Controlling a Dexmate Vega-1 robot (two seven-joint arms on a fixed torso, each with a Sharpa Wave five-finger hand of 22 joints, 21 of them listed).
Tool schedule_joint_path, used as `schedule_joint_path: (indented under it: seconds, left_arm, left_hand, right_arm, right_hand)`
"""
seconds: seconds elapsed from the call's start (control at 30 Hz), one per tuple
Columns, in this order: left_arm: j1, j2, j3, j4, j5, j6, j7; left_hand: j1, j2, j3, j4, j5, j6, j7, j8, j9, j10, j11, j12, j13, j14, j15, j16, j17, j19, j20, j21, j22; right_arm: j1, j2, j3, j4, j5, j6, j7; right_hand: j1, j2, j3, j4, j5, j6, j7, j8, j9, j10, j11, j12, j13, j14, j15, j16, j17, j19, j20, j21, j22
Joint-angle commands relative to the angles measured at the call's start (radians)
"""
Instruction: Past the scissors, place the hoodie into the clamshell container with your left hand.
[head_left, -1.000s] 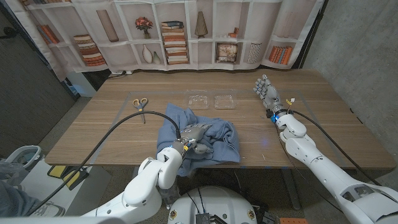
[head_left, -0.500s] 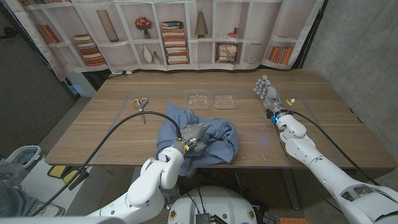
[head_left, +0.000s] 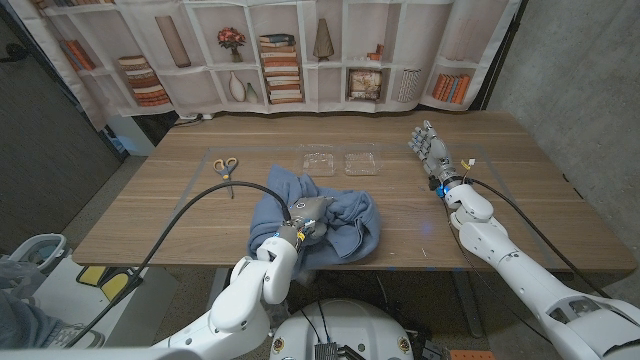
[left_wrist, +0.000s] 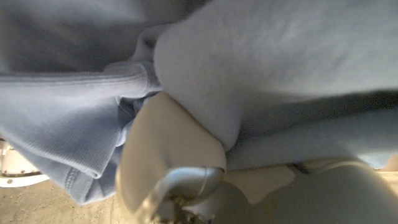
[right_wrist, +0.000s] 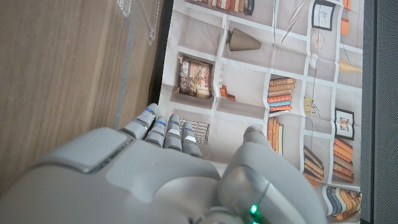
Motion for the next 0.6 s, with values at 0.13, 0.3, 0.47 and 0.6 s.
schedule_joint_path:
  seconds: [0.13, 0.3, 0.47, 0.6]
  left_arm:
    - [0.008, -0.048, -0.018, 0.059, -0.096, -0.005, 0.153]
    - [0.018, -0.062, -0.030, 0.065, -0.143, -0.008, 0.217]
    - [0.043, -0.075, -0.061, 0.072, -0.220, -0.049, 0.315]
    - [0.041, -0.067, -0.061, 0.062, -0.249, -0.043, 0.324]
  left_hand:
    - [0.073, 0.026, 0.033, 0.003, 0.017, 0.050, 0.020, 0.033, 0.027, 0.055, -0.005, 0.035, 0.034, 0.084, -0.023, 0.029, 0.052, 0.433, -0.009, 0.039, 0.015]
    - [0.111, 0.015, 0.057, 0.004, 0.027, 0.136, 0.067, 0.101, 0.078, 0.124, 0.005, 0.083, 0.105, 0.197, -0.047, 0.075, 0.111, 0.496, -0.069, 0.110, 0.025]
    - [0.187, -0.017, 0.065, -0.003, 0.057, 0.273, 0.115, 0.245, 0.202, 0.242, 0.003, 0.184, 0.265, 0.365, -0.097, 0.192, 0.269, 0.594, -0.189, 0.263, 0.044]
    - [0.185, -0.038, 0.082, 0.007, 0.086, 0.317, 0.121, 0.324, 0.293, 0.289, 0.005, 0.242, 0.374, 0.377, -0.096, 0.212, 0.352, 0.645, -0.237, 0.338, 0.025]
  right_arm:
    - [-0.015, -0.015, 0.003, -0.035, -0.004, -0.011, -0.015]
    - [-0.020, -0.017, 0.004, -0.042, -0.003, -0.010, -0.016]
    - [-0.026, -0.019, 0.006, -0.050, -0.001, -0.013, -0.020]
    - [-0.031, -0.021, 0.006, -0.056, -0.001, -0.011, -0.022]
  right_hand:
    - [0.004, 0.003, 0.001, -0.007, -0.003, -0.001, -0.005, -0.003, 0.004, 0.005, -0.002, -0.004, 0.003, 0.000, 0.007, 0.001, 0.004, 0.000, 0.009, -0.003, 0.005]
    - [0.004, 0.003, 0.001, -0.007, -0.003, -0.002, -0.006, -0.003, 0.004, 0.005, -0.003, -0.003, 0.003, -0.001, 0.006, 0.001, 0.004, 0.000, 0.009, -0.004, 0.005]
    - [0.004, 0.003, 0.000, -0.007, -0.003, -0.001, -0.006, -0.003, 0.004, 0.005, -0.004, -0.003, 0.003, -0.001, 0.007, 0.001, 0.004, 0.000, 0.009, -0.004, 0.005]
    - [0.004, 0.004, 0.000, -0.008, -0.003, -0.001, -0.006, -0.003, 0.004, 0.006, -0.003, -0.003, 0.003, -0.001, 0.006, 0.001, 0.004, 0.000, 0.009, -0.004, 0.005]
